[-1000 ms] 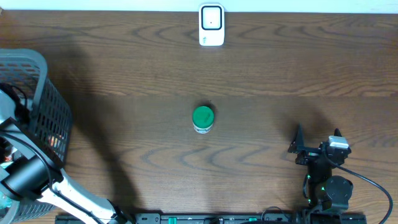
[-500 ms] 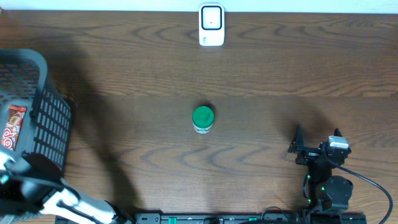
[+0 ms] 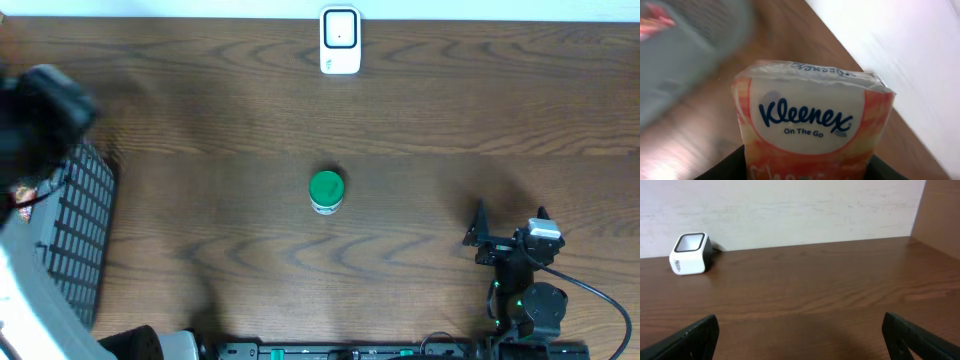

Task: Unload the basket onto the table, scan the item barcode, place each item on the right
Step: 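Carry the Kleenex pack out and place it left of the jar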

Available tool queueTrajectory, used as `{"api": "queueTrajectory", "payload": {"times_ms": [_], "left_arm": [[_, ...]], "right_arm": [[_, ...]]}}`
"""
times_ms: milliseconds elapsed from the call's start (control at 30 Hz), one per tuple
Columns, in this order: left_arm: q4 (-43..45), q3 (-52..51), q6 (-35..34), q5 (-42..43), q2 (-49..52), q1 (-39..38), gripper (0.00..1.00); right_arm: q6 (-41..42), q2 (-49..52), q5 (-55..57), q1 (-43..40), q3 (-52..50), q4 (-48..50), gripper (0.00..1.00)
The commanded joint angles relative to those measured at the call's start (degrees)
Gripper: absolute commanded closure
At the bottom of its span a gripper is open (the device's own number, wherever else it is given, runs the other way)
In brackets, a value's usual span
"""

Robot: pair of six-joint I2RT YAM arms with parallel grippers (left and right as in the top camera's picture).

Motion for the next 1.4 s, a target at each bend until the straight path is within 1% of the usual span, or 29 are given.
{"api": "queueTrajectory", "payload": {"times_ms": [0,67,133,233,400,467,533,633,800,867,933,967,1000,1067,1167,1300,1367], "left_arm": [[-1.8,-1.5,-7.1,0.3,2.3,-11.0,0.44],[-1.0,-3.1,-10.5,-3.5,3.4,-16.1,0.44],[-0.4,-5.7,-15.3,-11.2,5.4,-22.6,0.44],[0.8,-9.6,-18.9,-17.0,8.4,-28.9,0.44],[6.0,-17.7,-20.7,-20.2,14.2,-35.8,0.44],[8.5,-21.3,-22.7,-20.8,16.4,-37.3,0.44],[10.7,-25.1,-26.1,-21.6,18.2,-38.2,0.44],[15.7,-32.1,-33.6,-21.6,20.5,-38.8,0.44],[23.0,-44.6,-52.1,-20.0,21.2,-38.9,0.44],[28.3,-50.0,-56.8,-17.8,21.2,-39.1,0.44],[34.3,-55.1,-59.5,-15.3,21.2,-39.3,0.44],[39.8,-59.4,-61.7,-13.0,21.2,-39.5,0.44],[42.7,-61.7,-63.0,-12.0,21.2,-39.5,0.43],[47.4,-65.4,-65.8,-10.4,21.2,-39.7,0.43],[51.3,-68.7,-69.2,-9.2,21.2,-39.8,0.43],[53.5,-69.2,-69.5,-9.3,21.1,-39.7,0.26],[54.8,-69.1,-69.5,-8.9,20.7,-39.6,0.22]], "right_arm": [[-0.7,-0.2,0.3,0.4,-0.1,-0.2,0.01],[-0.7,-0.2,0.3,0.4,-0.1,-0.2,0.01],[-0.7,-0.2,0.3,0.4,-0.1,-0.2,0.01],[-0.7,-0.2,0.3,0.4,-0.1,-0.2,0.01],[-0.7,-0.2,0.3,0.4,-0.1,-0.2,0.01],[-0.7,-0.2,0.3,0.4,-0.1,-0.2,0.01],[-0.7,-0.2,0.3,0.5,-0.1,-0.2,0.01],[-0.7,-0.2,0.3,0.8,-0.1,-0.2,0.01],[-0.7,-0.2,0.3,0.8,-0.1,-0.2,0.01],[-0.7,-0.2,0.3,0.9,-0.1,-0.2,0.01],[-0.7,-0.2,0.3,1.1,-0.1,-0.2,0.01],[-0.7,-0.2,0.3,1.1,-0.1,-0.2,0.01],[-0.7,-0.2,0.3,1.1,-0.1,-0.2,0.01],[-0.7,-0.2,0.3,1.1,-0.1,-0.2,0.01],[-0.7,-0.2,0.3,1.1,-0.1,-0.2,0.01],[-0.7,-0.2,0.3,1.1,-0.1,-0.2,0.01],[-0.7,-0.2,0.3,1.1,-0.1,-0.2,0.01]]}}
